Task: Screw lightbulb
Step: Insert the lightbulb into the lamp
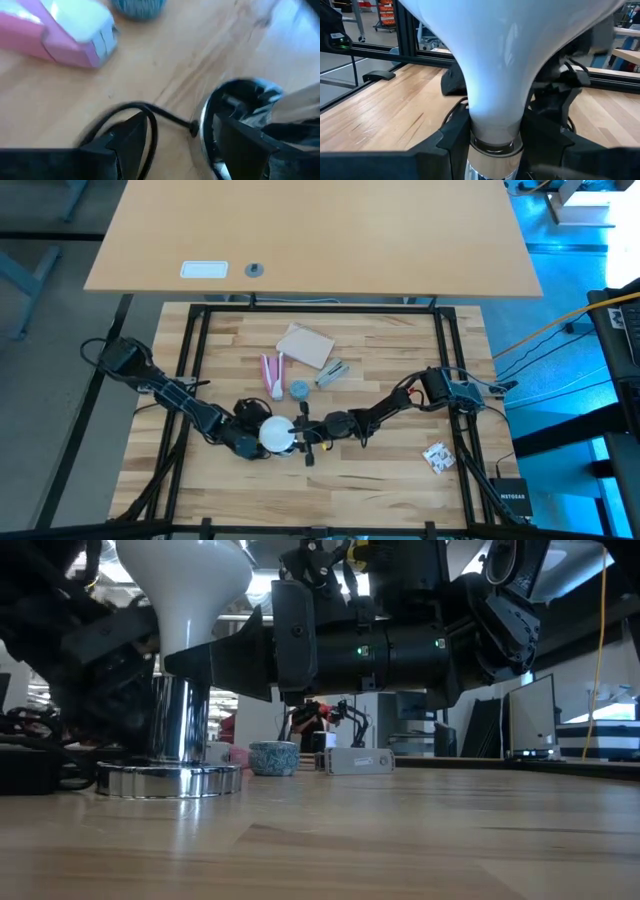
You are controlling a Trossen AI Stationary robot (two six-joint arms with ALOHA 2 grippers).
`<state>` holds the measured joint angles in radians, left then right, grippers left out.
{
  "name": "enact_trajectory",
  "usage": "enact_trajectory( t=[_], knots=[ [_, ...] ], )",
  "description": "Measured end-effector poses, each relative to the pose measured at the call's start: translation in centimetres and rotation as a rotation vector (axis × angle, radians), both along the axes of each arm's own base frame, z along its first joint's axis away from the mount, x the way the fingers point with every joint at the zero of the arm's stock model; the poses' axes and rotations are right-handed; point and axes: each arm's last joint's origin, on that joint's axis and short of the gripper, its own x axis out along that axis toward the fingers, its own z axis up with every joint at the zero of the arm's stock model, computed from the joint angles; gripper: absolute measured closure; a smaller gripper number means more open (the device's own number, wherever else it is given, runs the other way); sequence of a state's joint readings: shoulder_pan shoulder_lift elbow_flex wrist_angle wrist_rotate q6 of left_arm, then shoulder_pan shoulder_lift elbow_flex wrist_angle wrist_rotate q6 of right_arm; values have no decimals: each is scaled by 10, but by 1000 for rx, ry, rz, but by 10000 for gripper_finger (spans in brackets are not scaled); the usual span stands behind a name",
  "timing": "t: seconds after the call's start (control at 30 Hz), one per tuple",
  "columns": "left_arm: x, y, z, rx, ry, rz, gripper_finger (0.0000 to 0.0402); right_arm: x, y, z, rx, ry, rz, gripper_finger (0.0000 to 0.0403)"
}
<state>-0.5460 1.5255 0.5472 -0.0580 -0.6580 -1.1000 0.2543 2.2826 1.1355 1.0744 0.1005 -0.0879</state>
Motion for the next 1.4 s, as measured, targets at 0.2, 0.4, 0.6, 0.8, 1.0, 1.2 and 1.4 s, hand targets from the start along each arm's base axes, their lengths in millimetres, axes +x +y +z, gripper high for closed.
enact_trajectory(
  t=[0.2, 0.4, 0.6, 0.8, 1.0, 1.2, 1.4],
  knots=[
    [0, -3, -7, -25, 22, 4, 180, 0, 0, 0, 2, 2, 5, 237],
    [-4, -11, -7, -70, 13, 3, 180, 0, 1, 0, 2, 2, 9, 237],
    [-10, -20, -8, -110, 3, 6, 180, 0, 2, 0, 3, 3, 19, 237],
    [-15, -26, -8, -159, -8, 20, 180, 0, 2, 0, 3, 5, 21, 237],
    [-17, -34, -6, -189, -12, 10, 180, 0, 2, 0, 2, 5, 19, 237],
    [-14, -43, 0, -224, -2, -30, 180, 0, 1, 0, 1, 6, 13, 237],
    [-10, -51, 5, -314, 31, -81, 180, 1, -2, -1, -6, 6, -24, 237]
  ],
)
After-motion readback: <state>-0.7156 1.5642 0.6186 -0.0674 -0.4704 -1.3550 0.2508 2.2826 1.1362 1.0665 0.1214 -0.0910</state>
